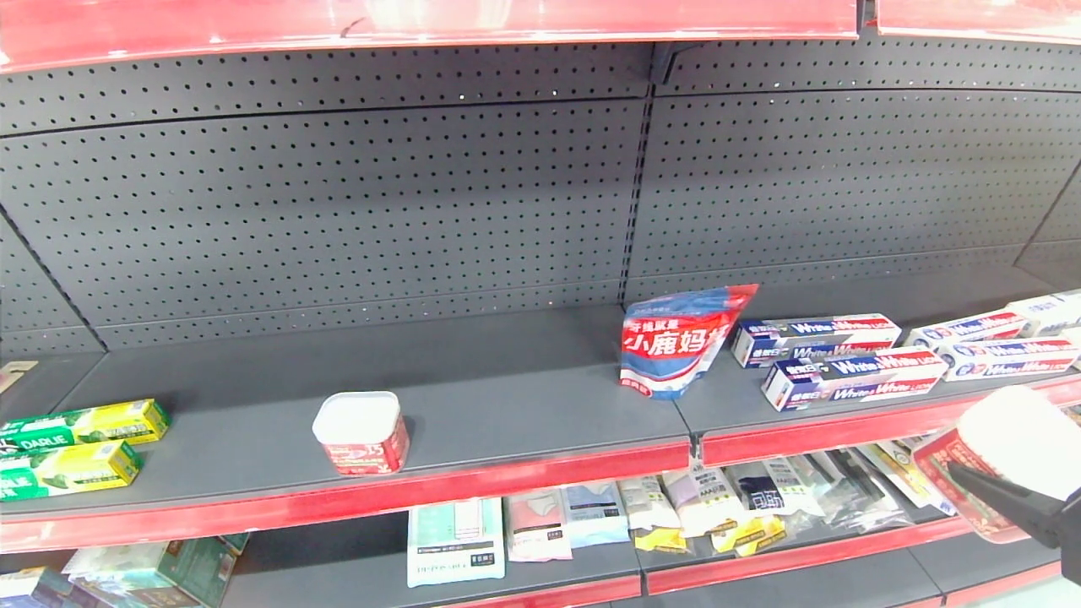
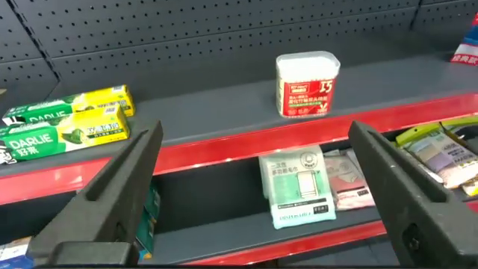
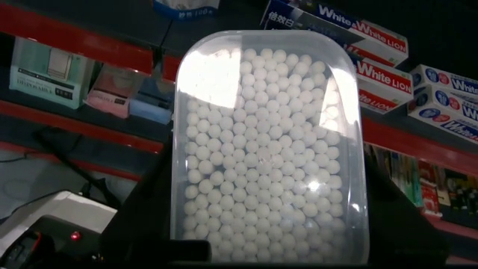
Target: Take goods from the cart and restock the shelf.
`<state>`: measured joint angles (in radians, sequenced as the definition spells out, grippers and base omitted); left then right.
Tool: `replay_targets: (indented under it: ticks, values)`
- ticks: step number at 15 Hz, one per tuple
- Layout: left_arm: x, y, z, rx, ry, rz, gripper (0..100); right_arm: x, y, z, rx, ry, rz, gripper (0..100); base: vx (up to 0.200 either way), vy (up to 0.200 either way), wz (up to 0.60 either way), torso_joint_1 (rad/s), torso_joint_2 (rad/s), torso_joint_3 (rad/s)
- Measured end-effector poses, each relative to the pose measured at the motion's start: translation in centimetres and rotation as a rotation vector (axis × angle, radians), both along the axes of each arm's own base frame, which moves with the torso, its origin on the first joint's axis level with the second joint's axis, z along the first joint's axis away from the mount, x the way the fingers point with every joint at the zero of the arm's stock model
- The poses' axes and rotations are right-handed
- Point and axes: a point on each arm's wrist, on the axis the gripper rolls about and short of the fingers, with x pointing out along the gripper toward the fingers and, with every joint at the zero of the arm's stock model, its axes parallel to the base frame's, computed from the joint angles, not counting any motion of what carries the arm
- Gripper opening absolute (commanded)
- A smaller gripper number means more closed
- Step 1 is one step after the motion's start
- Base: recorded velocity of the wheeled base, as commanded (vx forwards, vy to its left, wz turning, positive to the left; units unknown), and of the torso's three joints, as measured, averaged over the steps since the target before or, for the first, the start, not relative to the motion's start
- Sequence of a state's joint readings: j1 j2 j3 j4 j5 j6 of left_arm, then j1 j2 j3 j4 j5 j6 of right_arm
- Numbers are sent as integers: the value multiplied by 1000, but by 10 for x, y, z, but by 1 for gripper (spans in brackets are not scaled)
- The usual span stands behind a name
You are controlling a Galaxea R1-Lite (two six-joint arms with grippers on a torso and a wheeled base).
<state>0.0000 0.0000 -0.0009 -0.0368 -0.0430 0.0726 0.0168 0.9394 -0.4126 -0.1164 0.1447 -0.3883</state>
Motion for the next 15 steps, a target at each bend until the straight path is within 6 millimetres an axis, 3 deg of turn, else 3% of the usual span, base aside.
replay_targets:
  ticks: [5, 15]
  values:
    - [0, 0, 0, 2, -1, 15, 100, -1, 3, 3, -5, -15, 28, 0, 0, 0, 0, 0, 0, 0]
    - [0, 0, 0, 2, -4, 12, 100, 3, 4, 8, -4, -26, 40, 0, 0, 0, 600, 4, 3, 4]
